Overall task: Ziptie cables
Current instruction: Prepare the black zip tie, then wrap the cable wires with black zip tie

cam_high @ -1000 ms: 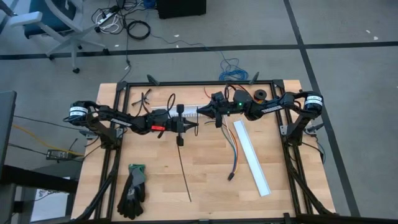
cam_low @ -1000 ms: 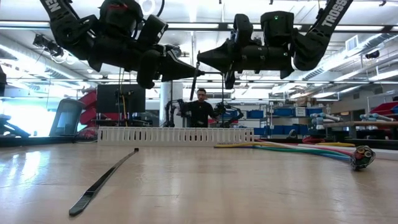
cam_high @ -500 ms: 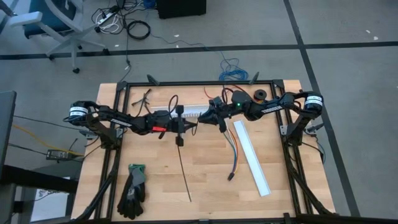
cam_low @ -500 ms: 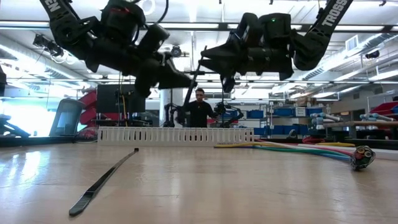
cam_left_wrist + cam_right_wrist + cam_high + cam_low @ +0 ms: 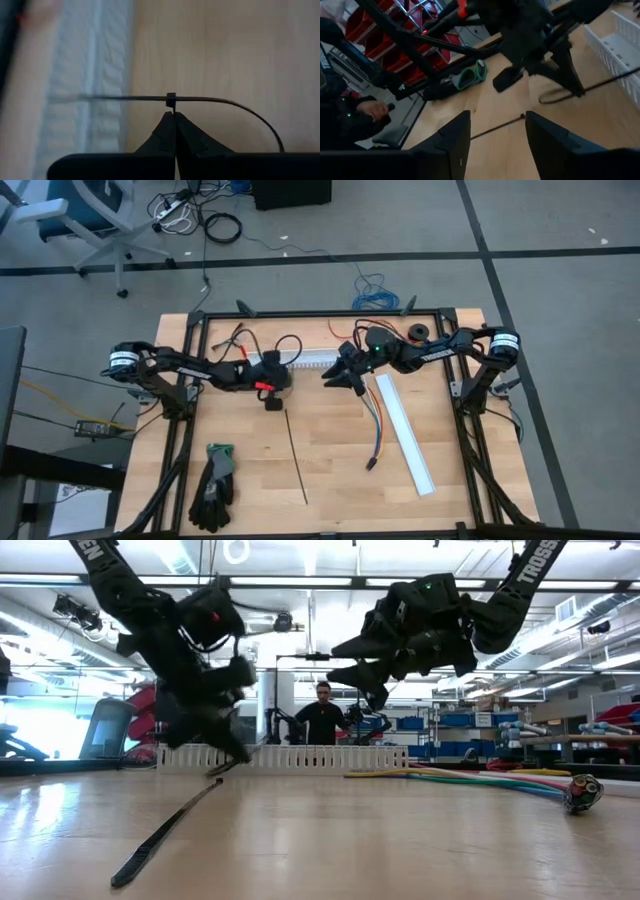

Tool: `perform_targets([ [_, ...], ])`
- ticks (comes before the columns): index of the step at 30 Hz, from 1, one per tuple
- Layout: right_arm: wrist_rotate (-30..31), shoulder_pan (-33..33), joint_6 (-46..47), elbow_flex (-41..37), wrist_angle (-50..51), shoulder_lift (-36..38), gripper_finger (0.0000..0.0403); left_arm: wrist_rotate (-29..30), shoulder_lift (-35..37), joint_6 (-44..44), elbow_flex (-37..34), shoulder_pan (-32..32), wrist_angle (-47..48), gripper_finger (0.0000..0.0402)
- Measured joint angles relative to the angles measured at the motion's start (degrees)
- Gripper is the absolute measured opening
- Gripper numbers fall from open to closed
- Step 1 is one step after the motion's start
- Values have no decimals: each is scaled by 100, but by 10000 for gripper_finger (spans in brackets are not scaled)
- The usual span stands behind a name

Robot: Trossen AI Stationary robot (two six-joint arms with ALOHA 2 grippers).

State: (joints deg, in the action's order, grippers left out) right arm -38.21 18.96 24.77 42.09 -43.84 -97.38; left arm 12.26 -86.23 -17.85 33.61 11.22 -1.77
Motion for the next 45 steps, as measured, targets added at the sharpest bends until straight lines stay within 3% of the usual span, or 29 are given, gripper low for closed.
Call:
perform_targets([
  [5, 21, -38, -11, 0, 46, 0, 178, -290, 4, 39, 94, 156, 879, 1],
  [10, 75, -80, -50, 0, 91, 2, 177, -270, 9, 655, 102, 154, 1013, 17],
  [16, 130, -98, -148, 0, 140, 2, 178, -243, 8, 1370, 102, 156, 1033, 63],
  [26, 131, -98, -251, -2, 158, 2, 178, -305, -6, 1478, 415, 154, 1556, 139],
  [36, 132, -98, -295, -2, 155, 2, 176, -541, 25, 1580, 1132, 153, 2191, 145],
  [39, 130, -101, -293, -2, 170, 2, 177, -899, 43, 2144, 1195, 143, 2183, 145],
  [45, 132, -101, -321, -2, 703, 4, 175, -939, 76, 3504, 1194, -117, 2345, 137],
])
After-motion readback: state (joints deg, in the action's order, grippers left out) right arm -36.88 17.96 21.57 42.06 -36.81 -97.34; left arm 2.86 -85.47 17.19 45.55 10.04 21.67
